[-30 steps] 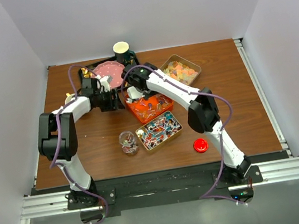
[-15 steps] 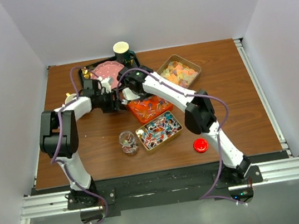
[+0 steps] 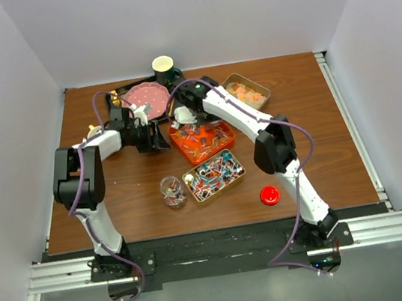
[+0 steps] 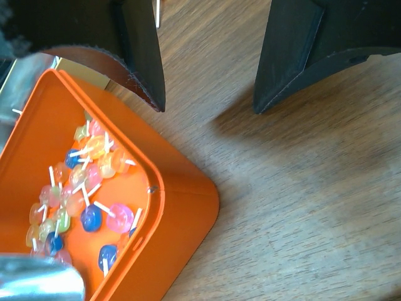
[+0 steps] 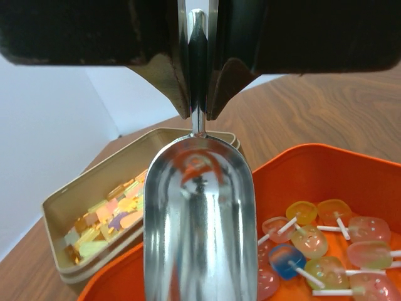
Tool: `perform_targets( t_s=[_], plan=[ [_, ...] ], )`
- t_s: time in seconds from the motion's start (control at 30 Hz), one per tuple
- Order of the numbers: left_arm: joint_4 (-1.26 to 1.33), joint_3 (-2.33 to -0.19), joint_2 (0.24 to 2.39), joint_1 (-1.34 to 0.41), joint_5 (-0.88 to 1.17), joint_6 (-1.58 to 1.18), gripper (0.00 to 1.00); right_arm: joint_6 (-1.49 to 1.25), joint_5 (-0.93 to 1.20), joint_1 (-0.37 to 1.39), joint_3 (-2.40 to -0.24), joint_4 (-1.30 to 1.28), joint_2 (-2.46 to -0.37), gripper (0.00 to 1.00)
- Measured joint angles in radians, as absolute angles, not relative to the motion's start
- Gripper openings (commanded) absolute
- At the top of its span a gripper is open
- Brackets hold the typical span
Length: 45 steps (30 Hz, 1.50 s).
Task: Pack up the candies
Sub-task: Scoop the fake candies from the storage box.
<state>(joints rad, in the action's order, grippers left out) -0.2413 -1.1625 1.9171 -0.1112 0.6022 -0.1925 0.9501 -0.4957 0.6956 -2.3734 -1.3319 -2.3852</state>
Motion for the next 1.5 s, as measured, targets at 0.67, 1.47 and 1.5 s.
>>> perform_targets(
  t_s=[0.67, 1.47, 1.5],
  plan=[
    [-0.186, -1.174, 1.958, -0.107, 0.674, -0.218, 0.6, 0.811, -0.443, 0.693, -2.415, -1.337, -2.415, 0.0],
    [-0.176, -1.174, 1.962, -0.107, 0.683, -0.226, 0.6, 0.8, -0.479, 0.692, -2.343, -1.341, -2.35, 0.0],
    [-0.176, -1.174, 1.962, -0.107, 0.683, -0.226, 0.6, 0.8, -0.479, 0.692, -2.334, -1.343, -2.346, 0.0]
  ],
)
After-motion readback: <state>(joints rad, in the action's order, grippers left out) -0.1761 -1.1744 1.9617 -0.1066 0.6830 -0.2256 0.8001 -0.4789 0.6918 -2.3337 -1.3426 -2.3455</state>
